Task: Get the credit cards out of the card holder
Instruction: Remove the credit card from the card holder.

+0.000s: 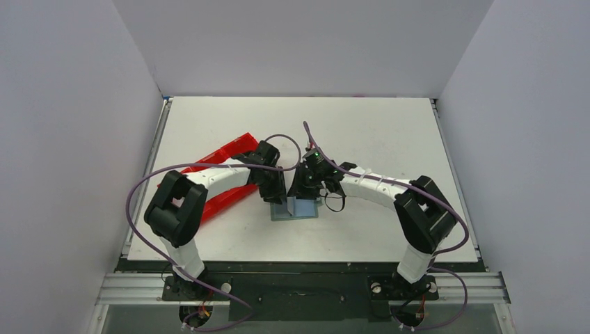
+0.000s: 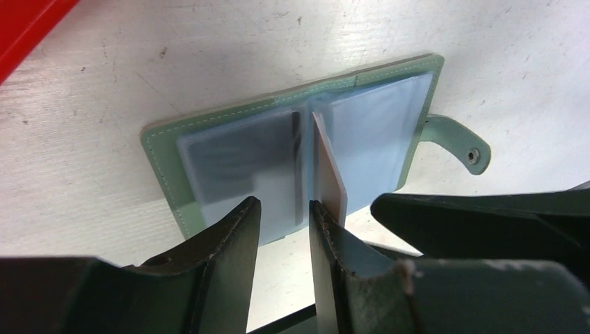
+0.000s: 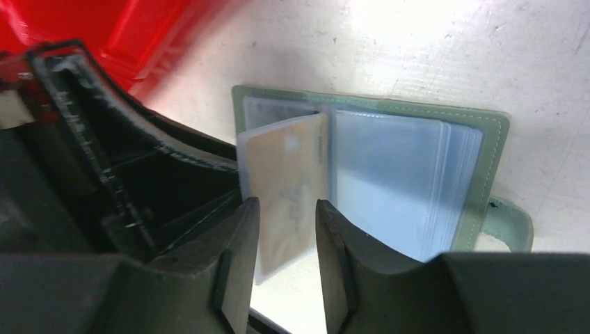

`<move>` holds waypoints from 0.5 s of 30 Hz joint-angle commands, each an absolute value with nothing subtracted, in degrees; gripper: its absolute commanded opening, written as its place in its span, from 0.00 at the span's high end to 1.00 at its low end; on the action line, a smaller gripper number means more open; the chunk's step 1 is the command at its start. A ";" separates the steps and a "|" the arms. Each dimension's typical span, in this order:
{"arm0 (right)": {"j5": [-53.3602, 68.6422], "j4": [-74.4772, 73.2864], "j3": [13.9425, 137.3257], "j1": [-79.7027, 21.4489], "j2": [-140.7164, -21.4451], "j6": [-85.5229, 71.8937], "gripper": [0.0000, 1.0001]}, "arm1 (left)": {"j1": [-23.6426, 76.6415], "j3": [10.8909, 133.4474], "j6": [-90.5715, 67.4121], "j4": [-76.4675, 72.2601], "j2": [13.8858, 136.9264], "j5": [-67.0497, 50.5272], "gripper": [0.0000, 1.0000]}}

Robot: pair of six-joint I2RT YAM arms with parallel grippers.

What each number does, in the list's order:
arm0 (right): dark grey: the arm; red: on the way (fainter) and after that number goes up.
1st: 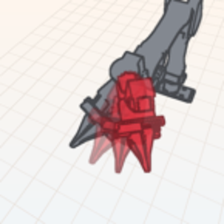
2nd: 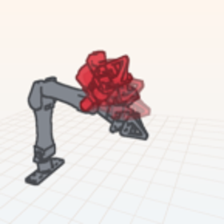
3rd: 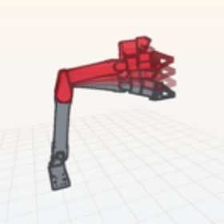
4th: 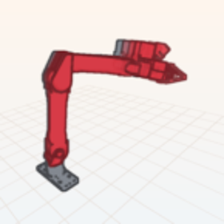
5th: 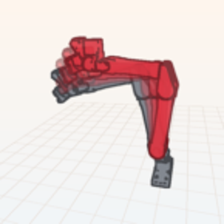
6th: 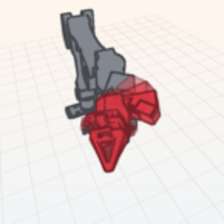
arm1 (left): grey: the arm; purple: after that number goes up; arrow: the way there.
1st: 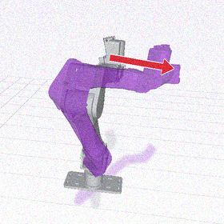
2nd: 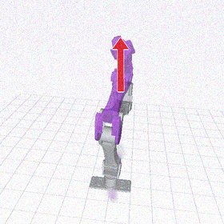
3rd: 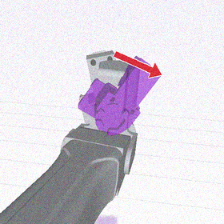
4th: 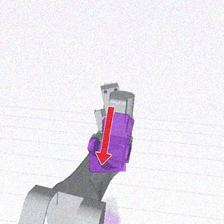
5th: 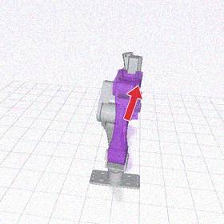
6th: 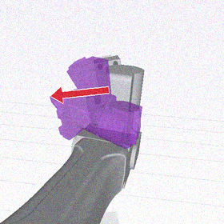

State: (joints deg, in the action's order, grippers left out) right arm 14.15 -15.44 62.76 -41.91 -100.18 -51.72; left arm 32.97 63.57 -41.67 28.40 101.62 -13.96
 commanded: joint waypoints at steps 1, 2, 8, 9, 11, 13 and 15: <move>12.20 -15.21 62.66 -41.33 -95.17 -51.26 0.65 | 33.67 66.35 -42.41 26.08 102.19 -14.49 0.71; 11.44 -16.22 62.86 -41.27 -94.87 -51.16 0.62 | 33.76 66.40 -42.55 25.92 102.20 -14.61 0.71; 7.09 -19.29 61.70 -40.83 -91.43 -50.54 0.59 | 34.89 67.57 -42.92 25.58 102.96 -15.32 0.71; 6.66 -19.45 61.48 -40.66 -90.60 -50.47 0.58 | 35.18 67.96 -43.03 25.49 103.19 -15.61 0.70; 5.90 -19.79 60.65 -40.40 -89.53 -50.51 0.58 | 35.69 68.58 -43.25 25.28 103.49 -15.89 0.71; 5.27 -19.97 59.60 -40.02 -88.73 -50.46 0.58 | 36.19 69.16 -43.39 25.17 103.65 -15.98 0.71; 4.65 -20.36 58.95 -39.75 -88.27 -50.41 0.58 | 36.68 69.82 -43.35 25.29 104.24 -15.99 0.70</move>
State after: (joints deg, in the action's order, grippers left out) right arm 8.12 -19.64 60.18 -40.49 -91.05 -51.24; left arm 35.66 66.76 -42.94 27.11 103.37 -14.79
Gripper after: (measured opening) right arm 0.418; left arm 0.296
